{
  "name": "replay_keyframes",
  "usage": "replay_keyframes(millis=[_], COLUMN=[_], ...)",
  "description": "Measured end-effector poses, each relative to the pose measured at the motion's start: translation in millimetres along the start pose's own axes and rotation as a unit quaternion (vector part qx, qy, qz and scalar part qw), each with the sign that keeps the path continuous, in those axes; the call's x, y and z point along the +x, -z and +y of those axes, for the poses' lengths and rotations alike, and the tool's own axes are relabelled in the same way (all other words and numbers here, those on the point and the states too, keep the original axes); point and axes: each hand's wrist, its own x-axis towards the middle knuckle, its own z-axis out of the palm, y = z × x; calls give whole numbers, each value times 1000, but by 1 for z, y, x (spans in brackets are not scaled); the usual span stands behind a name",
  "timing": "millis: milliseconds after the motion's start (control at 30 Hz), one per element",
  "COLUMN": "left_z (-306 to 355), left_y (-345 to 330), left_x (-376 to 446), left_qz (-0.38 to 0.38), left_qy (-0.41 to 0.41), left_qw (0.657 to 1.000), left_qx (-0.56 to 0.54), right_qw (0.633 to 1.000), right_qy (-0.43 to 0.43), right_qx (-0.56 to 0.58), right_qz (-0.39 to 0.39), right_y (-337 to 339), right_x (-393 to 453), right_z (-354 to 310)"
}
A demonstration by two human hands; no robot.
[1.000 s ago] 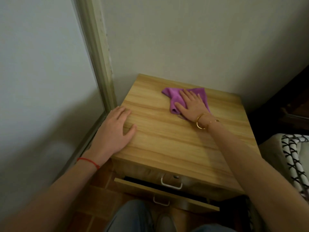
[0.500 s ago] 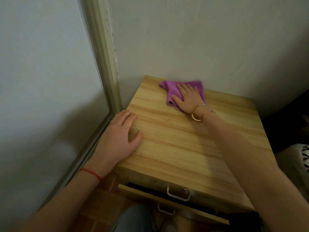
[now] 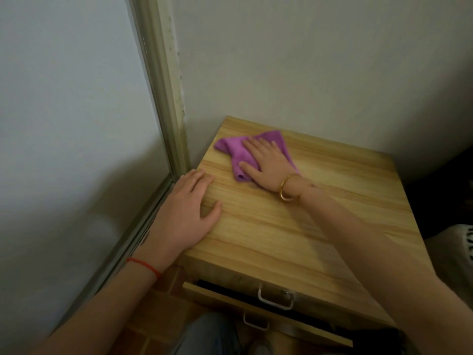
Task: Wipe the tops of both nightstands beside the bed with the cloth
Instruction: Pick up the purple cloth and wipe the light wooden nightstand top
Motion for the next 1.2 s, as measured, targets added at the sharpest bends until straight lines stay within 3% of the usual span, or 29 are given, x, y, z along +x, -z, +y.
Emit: replay_keyframes(millis=[100, 200, 267, 467, 533, 667, 867, 933, 1067, 1133, 1200], left_z=[1, 3, 3, 5, 5, 6, 5, 4, 2, 2, 3], left_y=[1, 2, 2, 4, 4, 5, 4, 3, 3, 2, 2], left_x=[0, -2, -3, -4, -4, -5, -4, -4, -5, -6, -6], left_qz=[0, 6, 9, 6, 7, 3, 1, -7, -17, -17, -15], left_qy=[0, -1, 2, -3, -6, -7, -1, 2, 2, 3, 1], left_qw=[1000, 1000, 1000, 1000, 1000, 1000, 1000, 1000, 1000, 1000, 1000], left_qx=[1, -1, 0, -7, 3, 13, 5, 5, 9, 9, 8], right_qw=[1000, 997, 995, 998, 999, 992, 999, 999, 994, 995, 999], right_qy=[26, -80, -99, 63, 28, -123, 50, 38, -111, -102, -31], right_qx=[10, 0, -11, 20, 15, -1, 16, 10, 6, -4, 5], right_qz=[-9, -11, -10, -12, -15, -10, -13, -17, -19, -16, -15], right_y=[2, 11, 13, 12, 14, 21, 15, 18, 25, 23, 17], right_x=[-21, -26, -32, -105, -109, -105, -159, -163, -156, -159, -175], right_z=[6, 36, 35, -22, -5, 25, -50, -36, 9, -8, -42])
